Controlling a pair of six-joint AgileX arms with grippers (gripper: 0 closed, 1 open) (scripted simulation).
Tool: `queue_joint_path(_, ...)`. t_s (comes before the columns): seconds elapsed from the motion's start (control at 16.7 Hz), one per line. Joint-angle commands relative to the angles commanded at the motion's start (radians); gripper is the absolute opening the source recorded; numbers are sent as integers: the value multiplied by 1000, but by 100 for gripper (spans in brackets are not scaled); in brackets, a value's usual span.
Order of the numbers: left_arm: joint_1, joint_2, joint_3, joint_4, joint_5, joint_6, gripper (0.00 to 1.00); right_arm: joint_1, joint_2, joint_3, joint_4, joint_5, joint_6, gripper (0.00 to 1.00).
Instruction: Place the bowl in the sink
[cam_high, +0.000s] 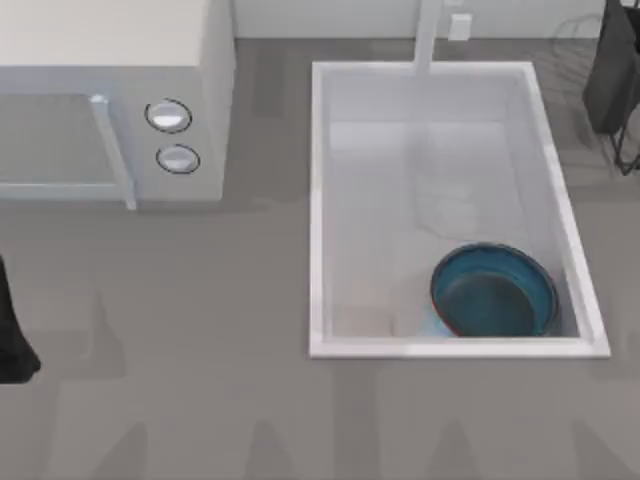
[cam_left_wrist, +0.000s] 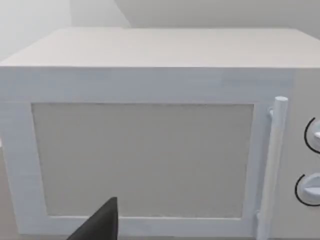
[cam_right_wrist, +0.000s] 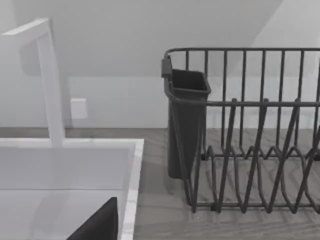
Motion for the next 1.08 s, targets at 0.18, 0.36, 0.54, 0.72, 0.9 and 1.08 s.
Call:
queue_joint_path(0.18, 0, 0, 0, 0, 0, 0, 100, 2, 10, 10, -6, 0, 1, 100)
queue_joint_path(0.36, 0, 0, 0, 0, 0, 0, 100, 15, 104, 97, -61, -2, 14, 100)
queue_joint_path(0.54, 0, 0, 0, 0, 0, 0, 100, 37, 294, 255, -161, -2, 35, 100)
queue_joint_path(0.72, 0, 0, 0, 0, 0, 0, 100, 63, 576, 452, -293, 0, 63, 100)
queue_joint_path(0.9, 0, 0, 0, 0, 0, 0, 100, 93, 917, 665, -443, 1, 92, 100)
queue_joint_path(1.08, 0, 0, 0, 0, 0, 0, 100, 124, 1244, 877, -597, 2, 121, 100)
